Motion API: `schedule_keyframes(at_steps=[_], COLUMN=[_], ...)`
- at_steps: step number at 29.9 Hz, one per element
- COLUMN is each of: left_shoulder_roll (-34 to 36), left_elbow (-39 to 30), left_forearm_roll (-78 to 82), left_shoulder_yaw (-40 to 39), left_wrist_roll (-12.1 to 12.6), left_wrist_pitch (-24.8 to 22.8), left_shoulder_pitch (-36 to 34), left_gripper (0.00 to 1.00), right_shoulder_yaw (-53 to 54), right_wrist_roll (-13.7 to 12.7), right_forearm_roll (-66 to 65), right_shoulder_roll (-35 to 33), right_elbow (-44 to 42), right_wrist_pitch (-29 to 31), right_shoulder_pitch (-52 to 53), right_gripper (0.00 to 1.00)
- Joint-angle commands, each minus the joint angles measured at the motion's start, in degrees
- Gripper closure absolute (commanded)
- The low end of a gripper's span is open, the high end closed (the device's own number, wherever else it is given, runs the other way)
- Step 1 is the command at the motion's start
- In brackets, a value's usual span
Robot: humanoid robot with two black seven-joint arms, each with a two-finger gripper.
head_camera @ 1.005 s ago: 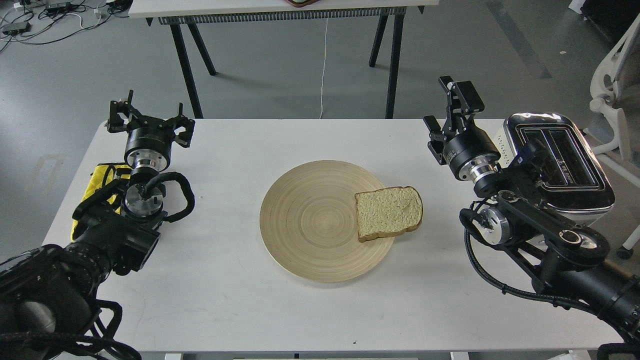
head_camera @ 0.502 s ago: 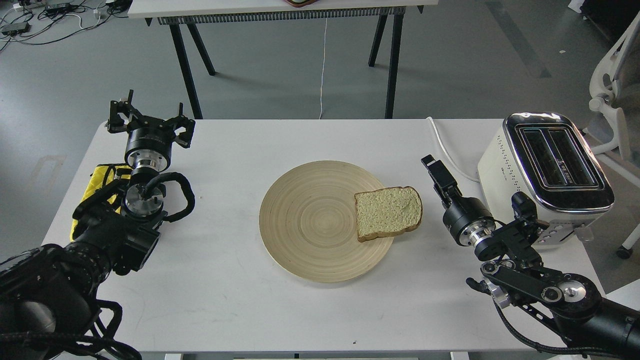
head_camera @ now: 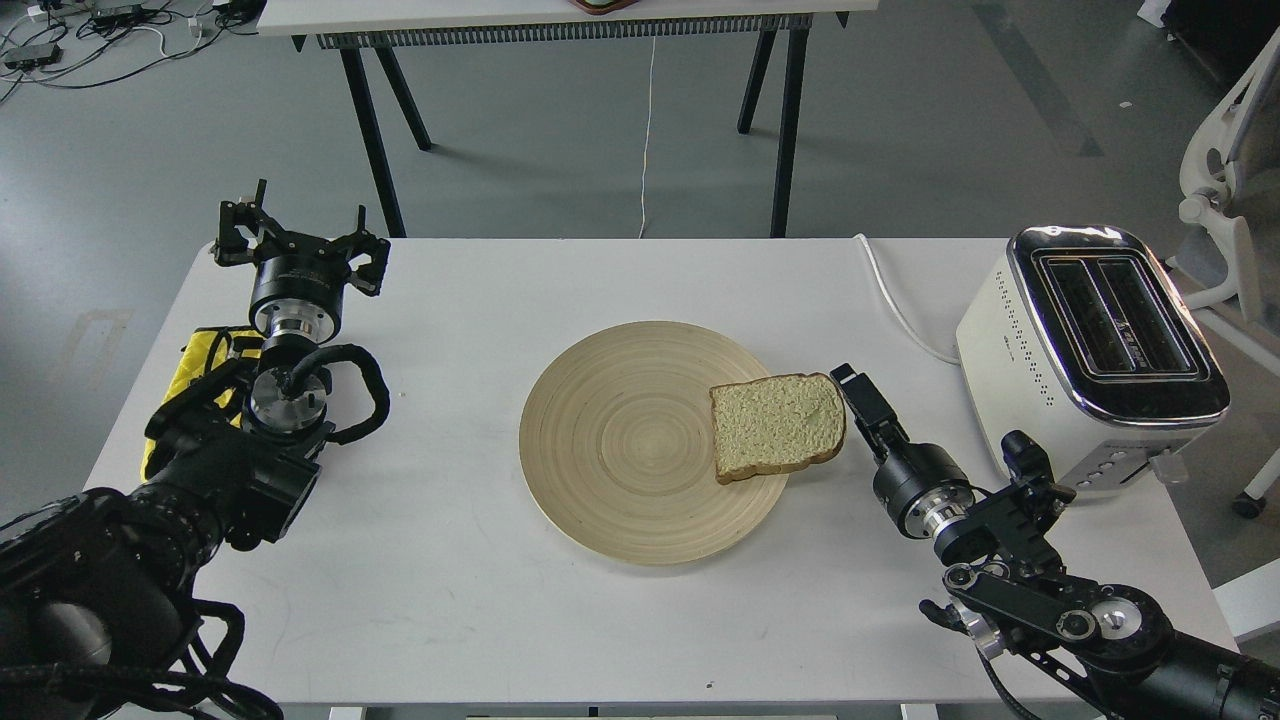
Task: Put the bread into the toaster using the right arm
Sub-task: 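Lower the open right gripper to the edge of the bread slice, then close the right gripper on the bread and lift it off the plate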
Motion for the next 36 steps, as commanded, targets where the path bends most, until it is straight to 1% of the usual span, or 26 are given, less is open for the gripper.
schedule_keyframes(at_steps=[1,3,5,8,9,14,16,18,20,23,27,33,36], left_shoulder_roll=[0.0,0.0,0.0,0.0,0.0,0.0,0.0,0.0,0.0,0.0,0.0,0.0,0.0], left_elbow=[0.0,0.0,0.0,0.0,0.0,0.0,0.0,0.0,0.0,0.0,0.0,0.0,0.0], left_forearm_roll=[-0.1,0.0,0.0,0.0,-0.1,-0.1,0.0,0.0,-0.1,-0.1,-0.1,0.0,0.0], left_shoulder_yaw=[0.0,0.0,0.0,0.0,0.0,0.0,0.0,0.0,0.0,0.0,0.0,0.0,0.0], left_wrist_roll=[0.0,0.0,0.0,0.0,0.0,0.0,0.0,0.0,0.0,0.0,0.0,0.0,0.0], left_wrist_pitch=[0.0,0.0,0.0,0.0,0.0,0.0,0.0,0.0,0.0,0.0,0.0,0.0,0.0], left_shoulder_pitch=[0.0,0.0,0.0,0.0,0.0,0.0,0.0,0.0,0.0,0.0,0.0,0.1,0.0], left_gripper=[0.00,0.00,0.00,0.00,0.00,0.00,0.00,0.00,0.00,0.00,0.00,0.00,0.00], right_shoulder_yaw=[-0.4,-1.7,-2.7,-3.5,-3.4,-3.4,-3.2,-2.7,-2.2,0.1,3.0,8.5,10.8], right_wrist_roll=[-0.1,-0.2,-0.3,-0.3,-0.3,-0.3,-0.3,-0.3,-0.3,-0.3,-0.3,-0.8,-2.2], right_forearm_roll=[-0.3,-0.3,-0.3,-0.3,-0.3,-0.1,0.1,0.3,0.3,0.3,0.4,0.4,0.5], right_shoulder_roll=[0.8,1.0,1.0,1.0,1.0,1.0,0.5,0.4,0.2,-0.3,-3.3,-11.3,-18.1], right_elbow=[0.0,0.0,0.0,0.0,0.0,0.1,0.4,0.5,0.7,1.7,6.2,15.8,19.8], right_wrist_pitch=[0.0,0.0,0.0,0.0,0.0,0.0,0.0,0.0,0.0,0.0,0.0,0.0,0.0], right_shoulder_pitch=[-0.3,-0.5,-0.5,-0.6,-0.7,-0.7,-0.7,-0.7,-0.7,-0.7,-0.7,0.4,2.0], right_gripper=[0.04,0.13,0.27,0.43,0.52,0.71,0.84,0.91,0.94,0.95,0.95,0.95,0.95])
